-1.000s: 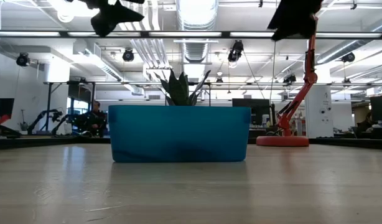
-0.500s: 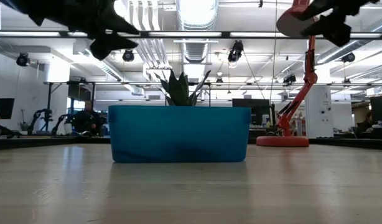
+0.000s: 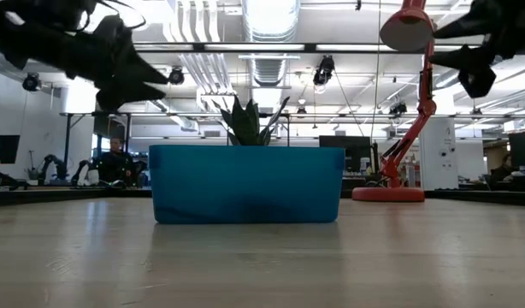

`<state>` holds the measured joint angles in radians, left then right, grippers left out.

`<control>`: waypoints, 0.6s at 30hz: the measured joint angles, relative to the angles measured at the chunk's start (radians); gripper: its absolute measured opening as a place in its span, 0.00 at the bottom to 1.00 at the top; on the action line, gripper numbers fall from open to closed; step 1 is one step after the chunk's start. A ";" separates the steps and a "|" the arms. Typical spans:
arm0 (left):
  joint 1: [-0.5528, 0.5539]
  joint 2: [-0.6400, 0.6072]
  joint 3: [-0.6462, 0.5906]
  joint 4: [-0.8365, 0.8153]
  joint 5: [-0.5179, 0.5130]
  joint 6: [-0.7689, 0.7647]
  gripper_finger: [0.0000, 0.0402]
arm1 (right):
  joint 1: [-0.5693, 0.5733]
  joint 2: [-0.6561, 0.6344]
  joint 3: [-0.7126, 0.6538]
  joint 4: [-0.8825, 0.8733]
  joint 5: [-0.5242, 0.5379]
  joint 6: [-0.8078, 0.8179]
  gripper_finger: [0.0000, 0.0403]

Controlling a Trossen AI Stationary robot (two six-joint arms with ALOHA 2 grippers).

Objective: Pick and place rubber bands into bin
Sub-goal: Return to Home Position

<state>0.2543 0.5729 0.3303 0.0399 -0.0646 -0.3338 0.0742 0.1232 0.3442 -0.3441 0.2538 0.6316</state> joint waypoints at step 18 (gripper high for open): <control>-0.029 -0.082 -0.299 0.006 -0.016 0.001 0.46 | 0.000 -0.062 -0.198 0.019 0.000 0.000 0.42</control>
<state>0.2252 0.4913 0.0318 0.0459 -0.0807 -0.3332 0.0745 0.0616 0.1464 -0.3252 0.2543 0.6319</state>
